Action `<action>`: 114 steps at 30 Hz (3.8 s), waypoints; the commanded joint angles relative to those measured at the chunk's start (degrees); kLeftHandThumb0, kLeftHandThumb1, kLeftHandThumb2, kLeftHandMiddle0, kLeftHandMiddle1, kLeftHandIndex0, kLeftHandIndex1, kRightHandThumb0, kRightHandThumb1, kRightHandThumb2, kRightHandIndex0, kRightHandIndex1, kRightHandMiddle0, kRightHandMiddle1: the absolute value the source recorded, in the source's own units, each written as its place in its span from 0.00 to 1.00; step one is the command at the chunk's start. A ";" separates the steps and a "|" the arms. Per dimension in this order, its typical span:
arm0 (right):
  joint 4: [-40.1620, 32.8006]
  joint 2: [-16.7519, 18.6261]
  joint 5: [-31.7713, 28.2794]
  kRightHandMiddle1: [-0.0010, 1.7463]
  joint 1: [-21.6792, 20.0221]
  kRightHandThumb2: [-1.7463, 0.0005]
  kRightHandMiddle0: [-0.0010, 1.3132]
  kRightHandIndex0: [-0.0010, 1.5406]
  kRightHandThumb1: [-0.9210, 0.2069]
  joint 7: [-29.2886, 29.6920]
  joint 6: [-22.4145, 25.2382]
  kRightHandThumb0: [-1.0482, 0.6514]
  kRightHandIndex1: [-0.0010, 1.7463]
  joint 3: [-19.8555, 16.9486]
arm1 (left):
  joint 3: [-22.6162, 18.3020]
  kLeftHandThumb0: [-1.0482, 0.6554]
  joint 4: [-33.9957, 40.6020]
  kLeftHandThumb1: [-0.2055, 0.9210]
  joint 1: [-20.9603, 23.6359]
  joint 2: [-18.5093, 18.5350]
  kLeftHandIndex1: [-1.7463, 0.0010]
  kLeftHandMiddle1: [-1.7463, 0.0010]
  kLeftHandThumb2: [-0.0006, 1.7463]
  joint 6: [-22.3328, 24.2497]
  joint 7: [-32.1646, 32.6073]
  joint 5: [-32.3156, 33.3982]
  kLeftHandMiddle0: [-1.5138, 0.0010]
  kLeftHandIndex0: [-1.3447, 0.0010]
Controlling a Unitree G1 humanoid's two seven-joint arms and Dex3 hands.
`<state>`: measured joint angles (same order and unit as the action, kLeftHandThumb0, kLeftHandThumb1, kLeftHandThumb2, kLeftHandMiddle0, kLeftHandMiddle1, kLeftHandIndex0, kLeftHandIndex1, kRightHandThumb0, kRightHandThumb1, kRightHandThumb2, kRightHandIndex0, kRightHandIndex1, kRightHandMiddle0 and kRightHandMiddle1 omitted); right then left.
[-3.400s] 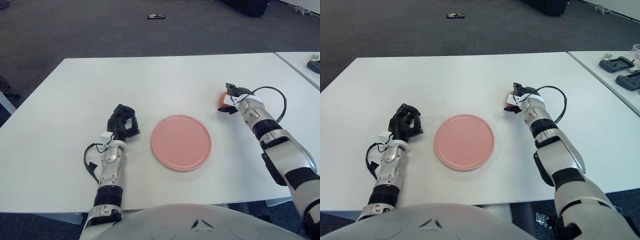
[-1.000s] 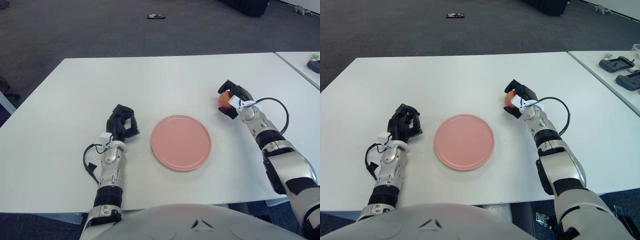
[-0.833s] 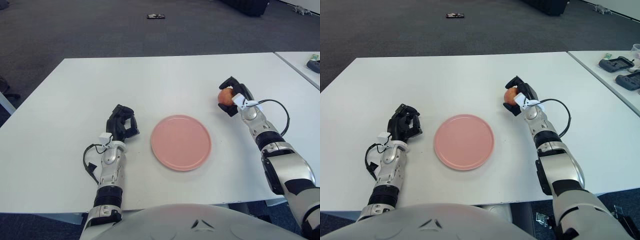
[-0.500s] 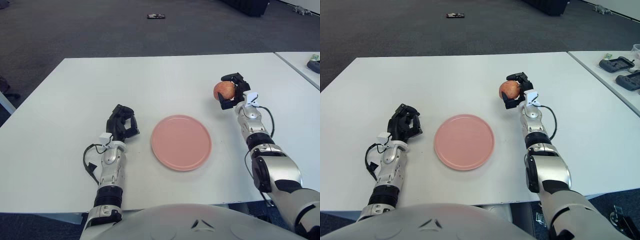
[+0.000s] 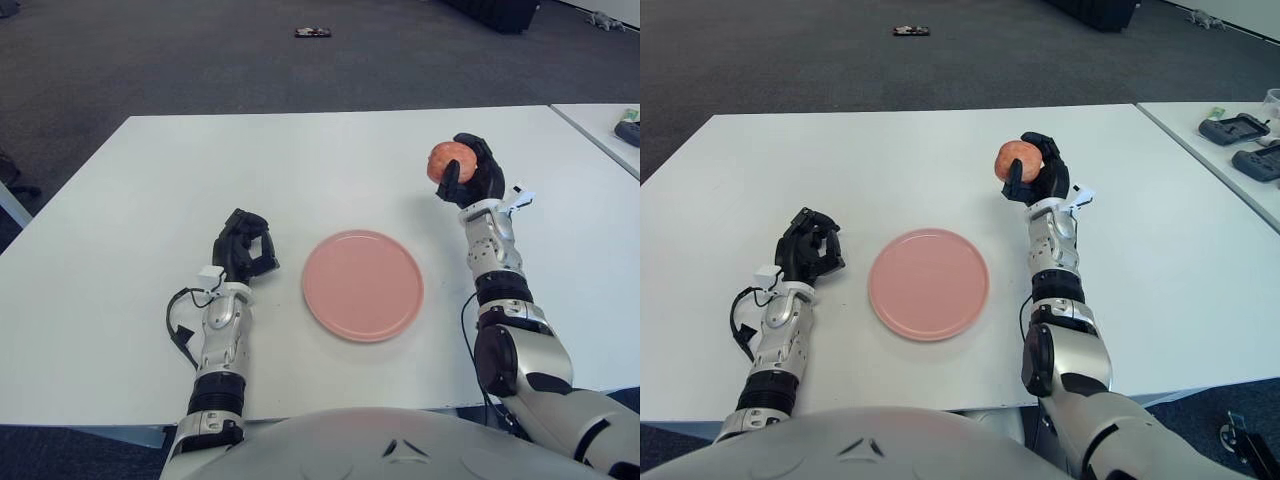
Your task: Put the apple into the plate.
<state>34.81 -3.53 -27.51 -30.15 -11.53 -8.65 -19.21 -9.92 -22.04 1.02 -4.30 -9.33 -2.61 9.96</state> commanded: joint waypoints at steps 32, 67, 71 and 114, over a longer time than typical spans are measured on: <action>-39.28 -8.84 23.15 1.00 20.61 0.00 0.54 0.65 0.92 -19.86 -8.04 0.62 0.90 26.77 | 0.00 0.31 -1.78 0.40 -2.10 -0.54 0.00 0.00 0.81 3.48 0.37 0.71 0.22 0.50; -47.19 -22.76 50.81 0.63 20.91 0.37 0.02 0.02 0.50 -18.56 -9.64 0.27 0.39 35.92 | -0.01 0.31 -1.11 0.38 -2.38 -0.71 0.00 0.00 0.82 4.23 0.71 0.69 0.22 0.49; -45.68 -23.75 53.66 0.36 20.57 0.43 0.01 0.01 0.39 -15.54 -14.30 0.19 0.12 35.99 | -0.04 0.31 -1.09 0.38 -2.28 -0.63 0.00 0.00 0.82 4.69 0.87 0.63 0.22 0.49; -45.43 -18.97 44.02 0.00 24.47 0.63 0.00 0.00 0.10 -10.38 -12.86 0.01 0.00 32.15 | 0.02 0.31 -1.13 0.40 -2.48 -0.47 0.00 0.00 0.81 3.90 0.40 0.65 0.22 0.50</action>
<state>-10.69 -24.51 19.25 -6.19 -24.08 -22.95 14.90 -9.93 -20.85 0.51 -4.66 -7.40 -2.43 10.56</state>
